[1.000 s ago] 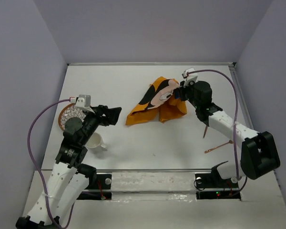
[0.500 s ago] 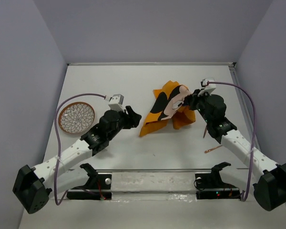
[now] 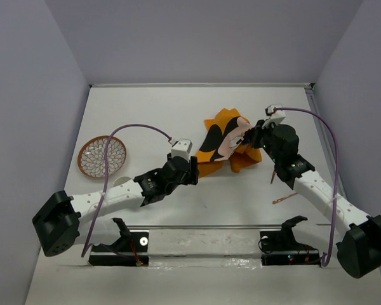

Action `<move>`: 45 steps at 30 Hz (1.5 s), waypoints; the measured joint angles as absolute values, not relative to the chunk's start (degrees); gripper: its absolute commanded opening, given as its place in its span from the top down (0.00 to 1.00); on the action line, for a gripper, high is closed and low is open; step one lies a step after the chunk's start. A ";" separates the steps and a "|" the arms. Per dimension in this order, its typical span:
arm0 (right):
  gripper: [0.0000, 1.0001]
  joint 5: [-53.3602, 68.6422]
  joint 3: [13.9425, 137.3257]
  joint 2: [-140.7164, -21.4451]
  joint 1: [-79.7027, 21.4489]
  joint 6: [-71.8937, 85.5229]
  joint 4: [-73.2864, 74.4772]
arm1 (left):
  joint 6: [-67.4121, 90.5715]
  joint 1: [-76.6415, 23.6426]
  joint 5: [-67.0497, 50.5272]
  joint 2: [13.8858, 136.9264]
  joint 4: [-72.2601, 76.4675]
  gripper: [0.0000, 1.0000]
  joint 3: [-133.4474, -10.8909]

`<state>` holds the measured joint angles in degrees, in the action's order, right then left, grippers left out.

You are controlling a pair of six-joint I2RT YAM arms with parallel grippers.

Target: Set the dinner table for one person

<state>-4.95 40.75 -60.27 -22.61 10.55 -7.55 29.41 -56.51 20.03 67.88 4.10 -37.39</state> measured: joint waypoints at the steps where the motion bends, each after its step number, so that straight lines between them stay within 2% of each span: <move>1: 1.00 -4.95 40.80 -60.23 -22.61 10.55 -7.44 | 29.41 -56.51 20.58 68.18 3.95 0.33 -37.30; 7: 1.00 -4.54 41.23 -59.83 -22.61 10.66 -6.39 | 28.25 -56.51 22.72 72.79 4.01 0.33 -37.26; 9: 1.00 -4.27 41.32 -59.61 -22.61 10.83 -6.33 | 27.11 -56.31 22.98 75.26 4.67 0.40 -37.28; 11: 1.00 -4.08 41.32 -59.33 -22.61 10.94 -6.26 | 25.74 -55.64 22.83 77.78 5.78 0.69 -37.54; 12: 1.00 -4.05 41.32 -59.20 -22.61 10.94 -6.04 | 24.99 -55.24 22.74 78.67 6.68 0.99 -37.69; 21: 1.00 -5.02 42.00 -59.13 -22.61 10.59 -4.71 | 20.03 -49.04 24.67 80.86 6.59 1.00 -46.22; 25: 1.00 -9.28 48.58 -68.23 -22.57 7.16 -5.63 | 17.15 -43.09 25.69 81.14 3.64 1.00 -56.03; 29: 1.00 -13.10 66.15 -84.01 -21.54 -0.60 -4.89 | 12.08 -35.81 28.75 88.16 0.75 1.00 -78.13; 32: 1.00 -15.25 84.71 -94.13 -20.25 -7.25 -3.51 | 8.19 -32.40 30.04 94.98 -2.81 1.00 -97.10; 36: 1.00 -14.90 98.50 -96.77 -19.73 -13.72 -2.13 | 3.33 -30.61 31.90 100.73 -6.48 1.00 -116.66; 38: 1.00 -13.02 99.48 -93.12 -19.55 -15.77 -2.48 | 2.31 -30.57 32.67 99.66 -6.39 1.00 -117.21; 40: 0.99 -11.07 96.75 -88.29 -19.57 -16.80 -3.07 | 1.89 -30.37 32.77 96.12 -5.19 1.00 -112.33; 43: 0.96 -8.16 89.89 -81.71 -20.40 -16.40 -4.47 | 3.36 -30.37 31.79 87.64 -2.92 1.00 -96.36; 45: 0.91 -6.46 81.23 -77.93 -21.30 -13.72 -6.59 | 5.96 -30.22 30.96 82.24 0.93 0.89 -83.02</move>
